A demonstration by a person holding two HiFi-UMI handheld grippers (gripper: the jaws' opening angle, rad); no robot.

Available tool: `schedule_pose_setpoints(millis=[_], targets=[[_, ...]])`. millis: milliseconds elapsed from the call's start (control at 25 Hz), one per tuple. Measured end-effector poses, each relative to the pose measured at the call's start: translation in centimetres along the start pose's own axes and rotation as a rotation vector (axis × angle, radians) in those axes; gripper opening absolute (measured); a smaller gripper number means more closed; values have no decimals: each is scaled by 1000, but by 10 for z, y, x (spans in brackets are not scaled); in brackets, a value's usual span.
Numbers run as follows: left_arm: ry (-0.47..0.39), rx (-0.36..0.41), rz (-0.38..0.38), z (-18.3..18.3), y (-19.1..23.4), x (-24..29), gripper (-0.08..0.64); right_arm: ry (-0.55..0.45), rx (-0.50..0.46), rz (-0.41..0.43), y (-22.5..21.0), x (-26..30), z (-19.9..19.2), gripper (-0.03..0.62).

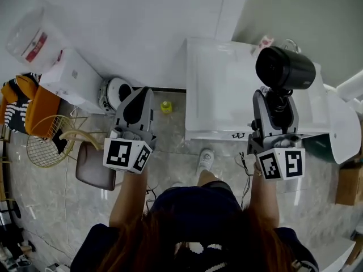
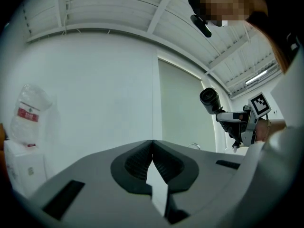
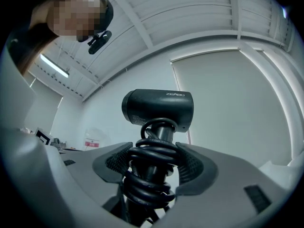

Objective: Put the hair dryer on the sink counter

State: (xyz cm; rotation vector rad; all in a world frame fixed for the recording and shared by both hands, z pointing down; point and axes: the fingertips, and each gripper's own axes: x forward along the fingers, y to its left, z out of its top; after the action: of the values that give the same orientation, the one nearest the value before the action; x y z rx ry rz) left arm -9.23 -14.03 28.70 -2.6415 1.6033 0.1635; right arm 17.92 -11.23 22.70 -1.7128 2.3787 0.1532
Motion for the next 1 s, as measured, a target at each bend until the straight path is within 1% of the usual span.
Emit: schedule_pose_setpoints(millis=[120,280,440,560,800,1000], targets=[[-2,2,50,-1,4,49,18,12,14,40,-39,48,-7,296],[2,9,109,-8,6,91,18,27,49,86,-76,92,-21,296],[16,10,137,-18,8,123,18,67,82,102,-101,126,-42,296],[25,8,143,-26,17,141,18,95,107,109,-105,147,-60,296],[36,-13,110,-44,42,185,18,185,141,93,-103,184,-104,296],[53,-23,42,-57,69,227,18,319,159,33,-95,216,-162,296]])
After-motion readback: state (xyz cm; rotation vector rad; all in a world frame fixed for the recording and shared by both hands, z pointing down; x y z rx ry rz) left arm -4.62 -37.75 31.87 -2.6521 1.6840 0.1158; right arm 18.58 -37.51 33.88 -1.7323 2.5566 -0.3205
